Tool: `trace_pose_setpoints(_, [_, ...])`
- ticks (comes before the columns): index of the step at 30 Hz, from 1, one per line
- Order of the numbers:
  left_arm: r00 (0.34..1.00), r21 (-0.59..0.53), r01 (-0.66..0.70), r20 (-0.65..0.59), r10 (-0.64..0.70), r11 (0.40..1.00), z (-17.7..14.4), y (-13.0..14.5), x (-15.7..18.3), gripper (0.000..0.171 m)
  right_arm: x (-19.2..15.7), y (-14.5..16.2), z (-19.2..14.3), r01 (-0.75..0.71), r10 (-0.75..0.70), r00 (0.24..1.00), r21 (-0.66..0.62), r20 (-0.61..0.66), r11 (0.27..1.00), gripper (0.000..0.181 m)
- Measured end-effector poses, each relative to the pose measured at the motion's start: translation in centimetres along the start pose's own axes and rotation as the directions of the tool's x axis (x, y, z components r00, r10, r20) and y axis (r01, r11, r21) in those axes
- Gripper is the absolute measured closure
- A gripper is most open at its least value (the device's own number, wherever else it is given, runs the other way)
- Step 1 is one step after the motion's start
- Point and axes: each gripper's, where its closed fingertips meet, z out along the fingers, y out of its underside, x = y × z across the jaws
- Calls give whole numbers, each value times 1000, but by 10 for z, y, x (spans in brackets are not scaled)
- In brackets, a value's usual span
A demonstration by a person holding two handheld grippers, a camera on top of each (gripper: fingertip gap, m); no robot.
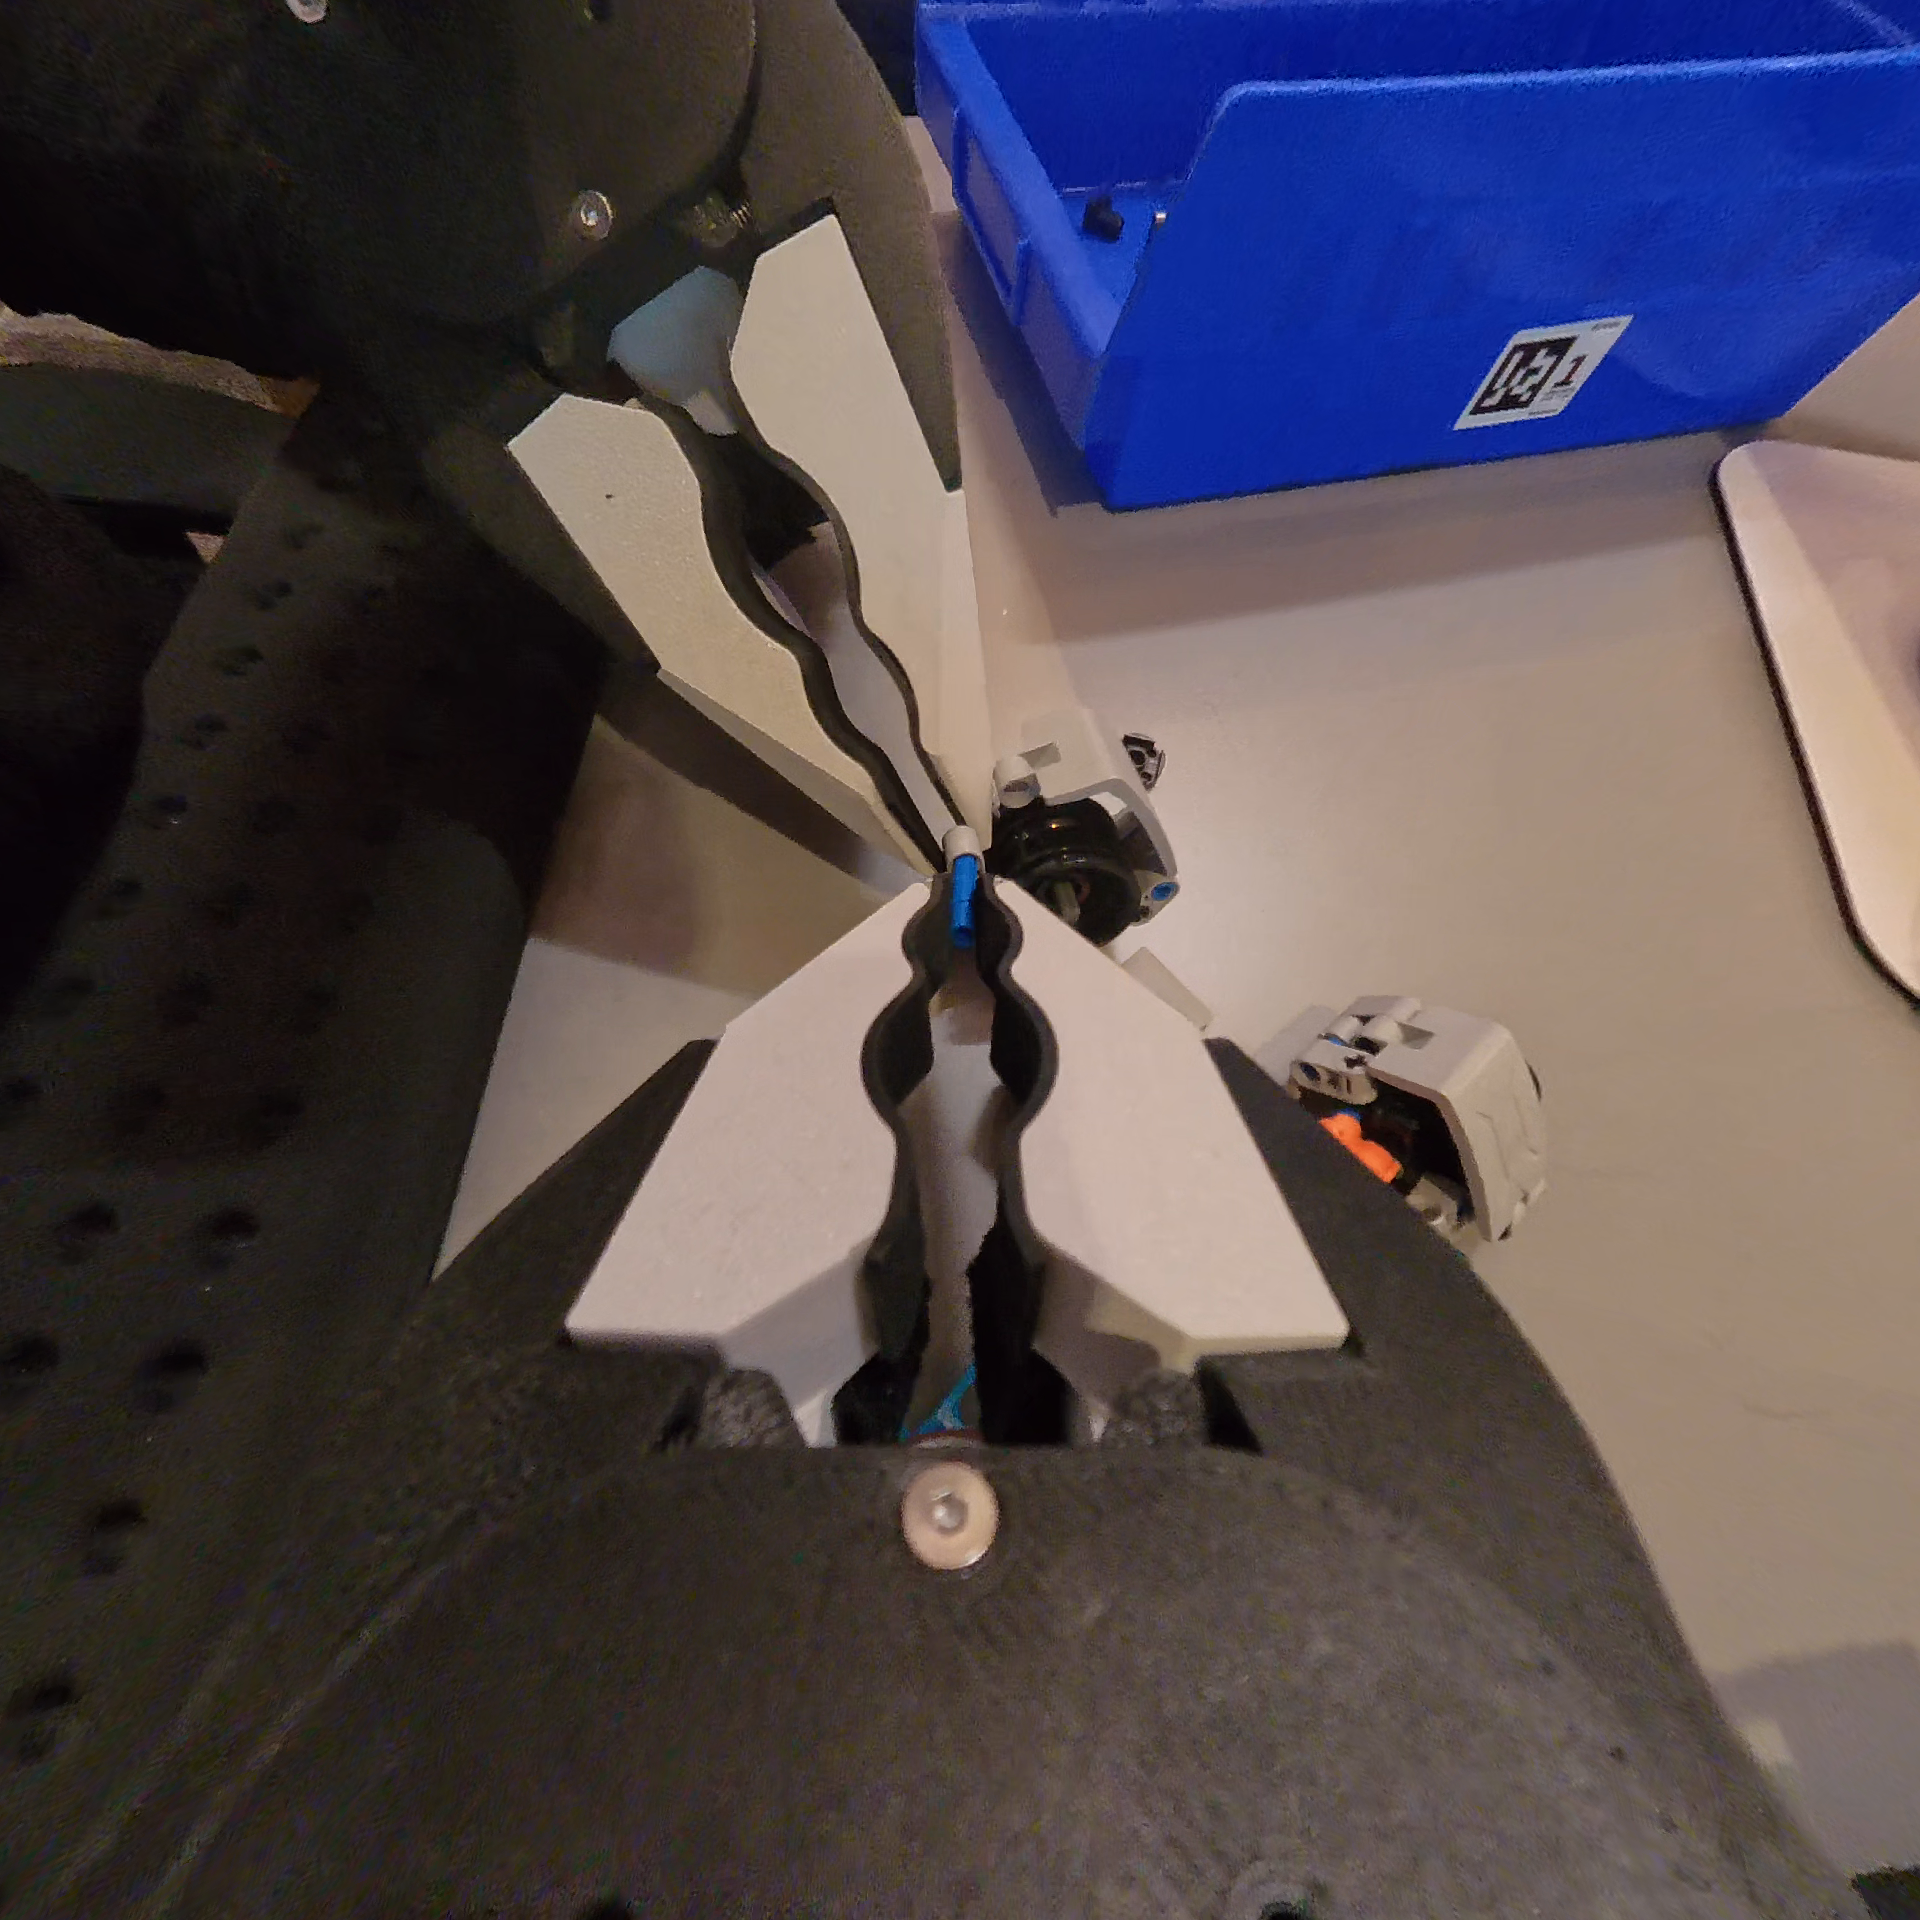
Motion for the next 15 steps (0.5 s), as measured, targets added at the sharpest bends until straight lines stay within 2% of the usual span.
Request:
trace_pose_setpoints(7, [999,35,43,-3,-43,998,-3,-2,-2,170,0,-4,-1,87,-85,995,23,-58,996,181])
trace_pose_setpoints(15, [999,50,42,-18,-41,998,-4,-4,3,170,-5,-3,2,146,-145,988,17,-59,989,180])
